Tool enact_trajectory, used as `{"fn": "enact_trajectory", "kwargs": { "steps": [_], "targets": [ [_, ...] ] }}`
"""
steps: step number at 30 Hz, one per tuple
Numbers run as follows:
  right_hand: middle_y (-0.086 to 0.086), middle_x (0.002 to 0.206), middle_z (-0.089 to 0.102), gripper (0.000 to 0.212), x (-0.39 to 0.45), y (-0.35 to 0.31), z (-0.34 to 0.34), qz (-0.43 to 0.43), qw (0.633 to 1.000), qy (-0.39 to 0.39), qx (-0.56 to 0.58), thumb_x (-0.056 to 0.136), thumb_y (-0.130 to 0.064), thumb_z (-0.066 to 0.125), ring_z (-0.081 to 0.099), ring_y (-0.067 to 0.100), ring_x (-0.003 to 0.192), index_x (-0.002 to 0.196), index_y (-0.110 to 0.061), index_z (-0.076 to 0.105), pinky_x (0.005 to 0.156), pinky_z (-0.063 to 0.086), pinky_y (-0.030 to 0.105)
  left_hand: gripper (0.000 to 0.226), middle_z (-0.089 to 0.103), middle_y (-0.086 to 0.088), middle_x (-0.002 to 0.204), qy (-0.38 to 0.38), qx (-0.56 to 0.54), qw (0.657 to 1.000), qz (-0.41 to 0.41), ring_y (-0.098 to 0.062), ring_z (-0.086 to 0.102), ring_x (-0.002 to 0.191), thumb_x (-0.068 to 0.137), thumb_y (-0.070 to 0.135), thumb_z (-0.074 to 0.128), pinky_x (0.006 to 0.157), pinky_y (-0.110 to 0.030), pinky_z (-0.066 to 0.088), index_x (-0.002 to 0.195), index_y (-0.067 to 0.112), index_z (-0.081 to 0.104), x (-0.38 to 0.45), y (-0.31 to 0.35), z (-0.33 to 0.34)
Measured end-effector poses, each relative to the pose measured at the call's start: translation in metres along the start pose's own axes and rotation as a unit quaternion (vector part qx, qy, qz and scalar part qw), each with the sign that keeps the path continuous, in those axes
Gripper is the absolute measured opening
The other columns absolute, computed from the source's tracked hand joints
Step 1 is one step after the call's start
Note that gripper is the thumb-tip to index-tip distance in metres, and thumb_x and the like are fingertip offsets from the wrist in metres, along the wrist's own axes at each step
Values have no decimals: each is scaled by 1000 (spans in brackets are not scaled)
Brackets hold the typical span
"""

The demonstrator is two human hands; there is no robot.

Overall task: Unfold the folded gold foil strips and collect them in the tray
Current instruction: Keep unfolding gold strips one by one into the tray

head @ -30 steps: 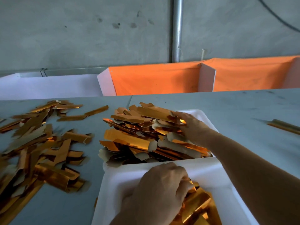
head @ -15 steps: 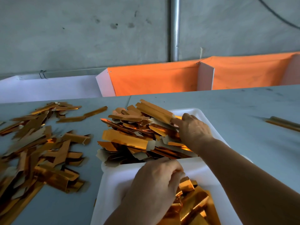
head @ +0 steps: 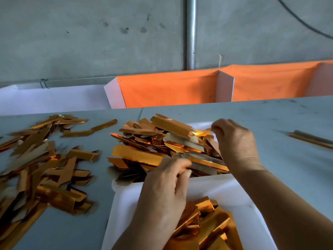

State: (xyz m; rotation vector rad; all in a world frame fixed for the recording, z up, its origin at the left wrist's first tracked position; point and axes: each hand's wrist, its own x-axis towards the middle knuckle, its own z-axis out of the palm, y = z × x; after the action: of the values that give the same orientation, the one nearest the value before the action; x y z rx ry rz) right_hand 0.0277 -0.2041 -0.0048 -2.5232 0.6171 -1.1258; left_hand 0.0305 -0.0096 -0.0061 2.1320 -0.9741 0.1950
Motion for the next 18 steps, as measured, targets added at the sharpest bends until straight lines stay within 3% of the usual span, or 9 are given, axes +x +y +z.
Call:
{"fn": "enact_trajectory", "kwargs": {
  "steps": [2,5,7,9,11,14,18],
  "targets": [
    [6,77,69,12,-5,-13,-17,21,990,47,129,91,-13,59,65,27,71,84,-14,68,66,51,34,39,44,25,120,89,8,996,3,16,42,101,93,33,47,86,8,28,132,35,49,0,1,-2],
    [-4,57,63,18,-20,-31,-42,92,952,-50,287,90,-21,59,60,10,52,75,-28,63,49,47,18,51,37,24,125,170,-19,985,13,20,30,114,89,43,47,91,9,17,138,30,44,-1,1,-8],
    [-3,55,61,18,-31,-37,-56,104,928,-100,343,90,-21,59,56,8,47,74,-26,65,47,45,17,54,36,28,128,149,-44,988,23,21,29,120,89,53,50,93,7,21,139,36,40,-1,0,-9],
    [0,54,61,19,-39,-39,-65,112,899,-135,400,90,-19,59,55,7,47,74,-20,67,48,46,16,46,43,29,124,101,-67,992,33,13,39,120,89,58,48,93,-4,38,133,46,41,-2,-1,-7],
    [4,55,61,19,-43,-38,-68,126,878,-160,434,90,-19,59,55,9,48,73,-14,67,51,47,18,32,59,23,108,36,-120,992,13,4,58,100,86,56,46,76,-19,55,118,57,47,-2,1,-7],
    [6,58,61,18,-41,-34,-70,143,836,-222,482,78,-30,64,55,13,53,70,-15,69,52,46,19,23,67,14,79,-9,-207,978,-29,-3,64,66,81,51,50,52,-22,52,100,49,63,-2,1,-7],
    [5,64,64,8,-37,-26,-72,154,739,-306,580,67,-20,75,59,11,55,75,-20,75,50,48,18,24,68,18,84,-25,-254,964,-78,1,64,79,84,48,49,62,-16,51,101,44,65,0,-3,-8]
  ]
}}
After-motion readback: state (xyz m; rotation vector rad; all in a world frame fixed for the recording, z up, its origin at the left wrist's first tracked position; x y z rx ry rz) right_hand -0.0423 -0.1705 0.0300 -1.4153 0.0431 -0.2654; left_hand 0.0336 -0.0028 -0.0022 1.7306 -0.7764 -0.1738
